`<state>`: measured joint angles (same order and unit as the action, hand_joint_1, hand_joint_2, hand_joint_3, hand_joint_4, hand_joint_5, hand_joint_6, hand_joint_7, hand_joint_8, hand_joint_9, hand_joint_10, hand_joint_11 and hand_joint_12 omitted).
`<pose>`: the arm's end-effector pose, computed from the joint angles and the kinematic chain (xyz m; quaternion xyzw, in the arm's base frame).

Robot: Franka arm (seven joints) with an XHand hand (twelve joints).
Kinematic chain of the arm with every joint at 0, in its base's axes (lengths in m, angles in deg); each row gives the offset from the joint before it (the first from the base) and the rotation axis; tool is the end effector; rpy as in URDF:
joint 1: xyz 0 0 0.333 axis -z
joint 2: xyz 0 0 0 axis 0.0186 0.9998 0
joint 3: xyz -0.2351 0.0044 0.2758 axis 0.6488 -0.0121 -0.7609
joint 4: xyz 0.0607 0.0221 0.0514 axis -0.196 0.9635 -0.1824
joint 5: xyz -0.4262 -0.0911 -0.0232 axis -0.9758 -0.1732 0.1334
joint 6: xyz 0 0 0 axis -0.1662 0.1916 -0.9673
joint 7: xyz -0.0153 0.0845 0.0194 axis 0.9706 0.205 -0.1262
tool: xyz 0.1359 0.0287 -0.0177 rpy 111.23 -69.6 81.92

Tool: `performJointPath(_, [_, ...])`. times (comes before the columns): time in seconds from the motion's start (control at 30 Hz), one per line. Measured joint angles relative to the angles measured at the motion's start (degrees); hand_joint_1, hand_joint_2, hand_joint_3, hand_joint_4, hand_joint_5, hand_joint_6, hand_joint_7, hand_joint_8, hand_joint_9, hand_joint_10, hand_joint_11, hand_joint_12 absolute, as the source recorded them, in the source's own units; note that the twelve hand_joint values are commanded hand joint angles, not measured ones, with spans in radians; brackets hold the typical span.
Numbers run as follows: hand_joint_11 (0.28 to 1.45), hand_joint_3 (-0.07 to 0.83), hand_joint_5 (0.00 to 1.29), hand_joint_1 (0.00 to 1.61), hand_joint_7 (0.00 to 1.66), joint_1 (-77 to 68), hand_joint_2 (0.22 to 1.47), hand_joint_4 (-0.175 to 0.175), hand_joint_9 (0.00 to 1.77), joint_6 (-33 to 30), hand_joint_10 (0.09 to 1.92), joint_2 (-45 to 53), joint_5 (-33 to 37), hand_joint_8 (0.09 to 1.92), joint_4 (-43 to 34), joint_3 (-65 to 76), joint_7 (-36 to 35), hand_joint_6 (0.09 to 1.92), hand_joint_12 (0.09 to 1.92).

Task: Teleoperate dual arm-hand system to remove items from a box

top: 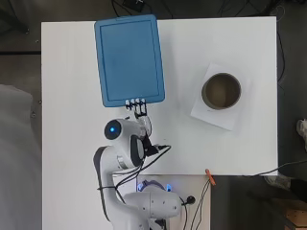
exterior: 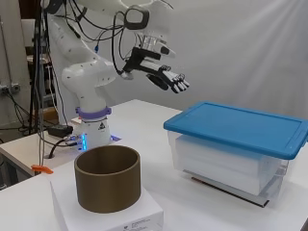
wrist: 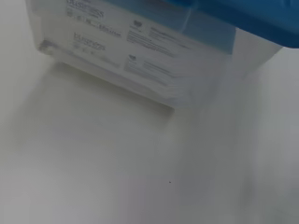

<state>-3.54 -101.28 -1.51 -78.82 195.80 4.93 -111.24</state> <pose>0.3153 0.0499 0.4326 0.8190 0.5445 -0.1286 0.1275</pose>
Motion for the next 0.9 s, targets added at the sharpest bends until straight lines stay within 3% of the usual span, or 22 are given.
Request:
performJointPath(0.23, [0.4,-0.014,0.01,0.21,0.14,1.58,0.85,-0.135,0.25,-4.01,0.09,11.04,-8.65,0.09,-3.69,-0.39,9.05,0.09,0.09])
performJointPath(0.63, [0.39,-0.006,0.0,0.25,0.08,2.16,0.84,-0.135,0.23,-4.59,0.09,17.68,-19.23,0.09,-5.34,-4.01,14.02,0.09,0.09])
performJointPath(0.8, [0.38,0.002,0.0,0.25,0.09,2.27,0.86,-0.109,0.23,-4.36,0.09,18.83,-21.08,0.09,-6.09,-5.7,16.2,0.09,0.09])
performJointPath(0.9, [0.4,0.004,0.04,0.27,0.13,2.36,0.88,-0.083,0.27,-2.84,0.09,22.85,-27.28,0.09,-7.14,-7.43,20.2,0.09,0.09])
